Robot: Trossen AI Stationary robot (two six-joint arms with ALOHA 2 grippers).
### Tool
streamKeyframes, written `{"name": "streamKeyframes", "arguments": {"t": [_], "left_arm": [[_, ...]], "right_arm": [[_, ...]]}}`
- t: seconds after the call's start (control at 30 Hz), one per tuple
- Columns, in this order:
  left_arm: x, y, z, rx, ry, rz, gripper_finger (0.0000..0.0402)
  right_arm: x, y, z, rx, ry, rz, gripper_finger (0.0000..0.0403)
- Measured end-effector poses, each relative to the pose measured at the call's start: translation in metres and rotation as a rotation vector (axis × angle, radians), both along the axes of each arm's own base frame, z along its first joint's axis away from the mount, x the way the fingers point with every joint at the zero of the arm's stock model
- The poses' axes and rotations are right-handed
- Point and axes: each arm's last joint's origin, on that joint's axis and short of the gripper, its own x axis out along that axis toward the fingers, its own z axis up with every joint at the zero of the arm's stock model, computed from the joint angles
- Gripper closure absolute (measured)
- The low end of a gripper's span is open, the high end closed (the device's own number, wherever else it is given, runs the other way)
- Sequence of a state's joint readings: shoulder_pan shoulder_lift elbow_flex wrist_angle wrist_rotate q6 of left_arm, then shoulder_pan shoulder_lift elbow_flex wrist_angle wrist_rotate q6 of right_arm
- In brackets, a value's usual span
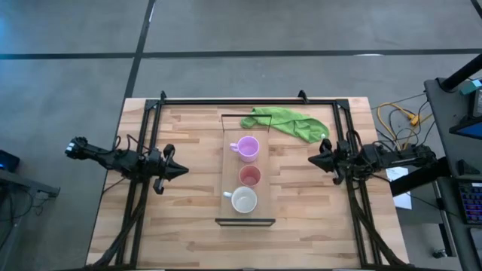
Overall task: Stack small to large cups/mugs on shelf
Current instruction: Return to Home Position
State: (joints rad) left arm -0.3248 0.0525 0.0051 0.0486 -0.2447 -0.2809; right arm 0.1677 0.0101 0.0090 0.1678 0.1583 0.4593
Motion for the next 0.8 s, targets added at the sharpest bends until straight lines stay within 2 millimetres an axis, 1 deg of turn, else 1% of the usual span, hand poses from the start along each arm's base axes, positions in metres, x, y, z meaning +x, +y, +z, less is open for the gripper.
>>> {"name": "streamKeyframes", "arguments": {"t": [0.2, 0.3, 0.43, 0.57, 0.8], "left_arm": [[0.0000, 0.0000, -0.0001, 0.000, 0.000, 0.000, 0.0402], [0.0001, 0.0001, 0.0002, 0.006, -0.003, 0.003, 0.0402], [0.0004, 0.0002, 0.0006, 0.102, -0.013, 0.011, 0.0402], [0.0004, 0.0002, 0.0015, 0.107, -0.023, 0.011, 0.0402], [0.0003, 0.0001, 0.0012, 0.211, -0.028, 0.008, 0.0402]], "right_arm": [[0.0008, 0.0001, -0.0055, -0.306, 0.054, -0.041, 0.0394], [0.0010, 0.0002, -0.0070, -0.394, 0.069, -0.049, 0.0394], [0.0008, 0.0001, -0.0064, -0.416, 0.062, -0.054, 0.0394], [0.0008, 0.0001, -0.0064, -0.416, 0.062, -0.054, 0.0394], [0.0008, 0.0001, -0.0061, -0.415, 0.059, -0.054, 0.0394]]}}
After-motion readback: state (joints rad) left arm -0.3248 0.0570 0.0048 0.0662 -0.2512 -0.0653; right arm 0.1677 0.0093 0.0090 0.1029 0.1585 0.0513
